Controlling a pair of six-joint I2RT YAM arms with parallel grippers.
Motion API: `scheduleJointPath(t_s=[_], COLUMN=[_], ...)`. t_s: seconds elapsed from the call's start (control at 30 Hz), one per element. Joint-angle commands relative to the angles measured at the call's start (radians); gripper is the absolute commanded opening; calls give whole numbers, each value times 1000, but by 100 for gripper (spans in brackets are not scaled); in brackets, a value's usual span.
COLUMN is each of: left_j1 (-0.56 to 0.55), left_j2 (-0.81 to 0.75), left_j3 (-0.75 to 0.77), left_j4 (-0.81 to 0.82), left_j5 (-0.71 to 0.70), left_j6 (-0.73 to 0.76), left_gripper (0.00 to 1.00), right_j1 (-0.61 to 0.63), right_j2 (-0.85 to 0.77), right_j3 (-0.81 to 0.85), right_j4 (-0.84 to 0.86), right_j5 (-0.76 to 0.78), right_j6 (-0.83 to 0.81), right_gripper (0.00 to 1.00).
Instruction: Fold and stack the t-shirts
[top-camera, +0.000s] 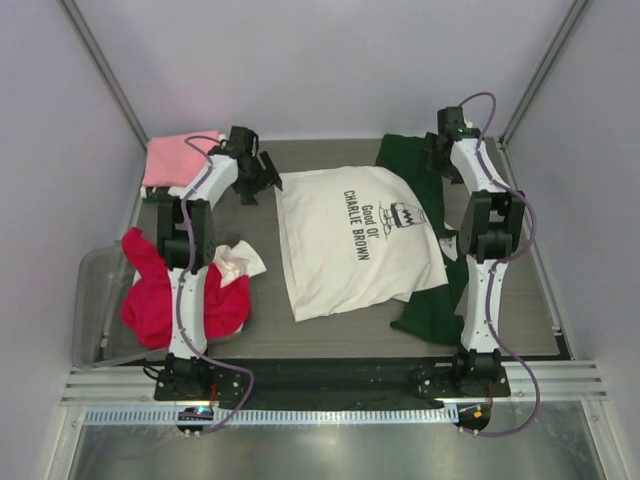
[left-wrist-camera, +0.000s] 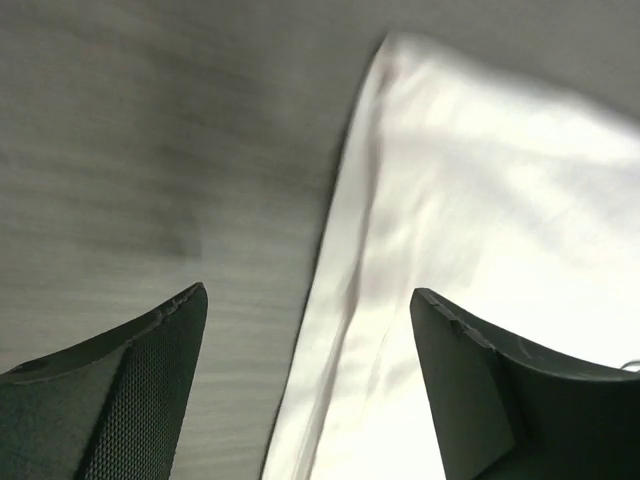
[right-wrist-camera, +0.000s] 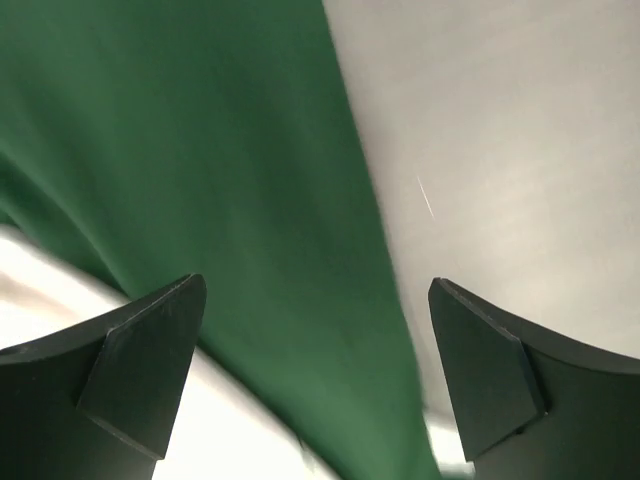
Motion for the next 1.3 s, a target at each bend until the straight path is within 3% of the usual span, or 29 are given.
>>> scheduleJointPath(t_s=[0.0,0.2,0.43,0.57,0.93,1.03,1.1,1.17,1.27], left_j1=[-30,-132,-297,-341,-423,-427,-427,-427,-427], left_j2=[-181,-368,-581,-713,-786,-775,-775,-784,-807], left_j3=[-81,-328,-621,-836,-1141,-1204,-1230,-1261,-1289], left_j4=[41,73,103,150,293,343,362,376,376], left_j5=[58,-14,-102,-65,-23,-7,0,-2,-14], left_j6=[13,8,-53,-105,-197,-217,-225,-231,-230], left_gripper=[85,87,84,75,71,62,37,23,17], right_j1=[-7,-21,-73,-75,-75,-75,-75,-75,-73], right_j2=[-399,-480,-583,-569,-519,-508,-502,-496,-485], right_j3=[-181,-422,-676,-723,-805,-819,-827,-841,-862], right_j4=[169,162,148,151,159,162,169,180,198], right_j5=[47,-1,-85,-149,-153,-152,-157,-171,-188], right_j6=[-18,16,70,45,41,38,38,38,39], right_gripper=[100,100,89,77,61,56,53,50,47])
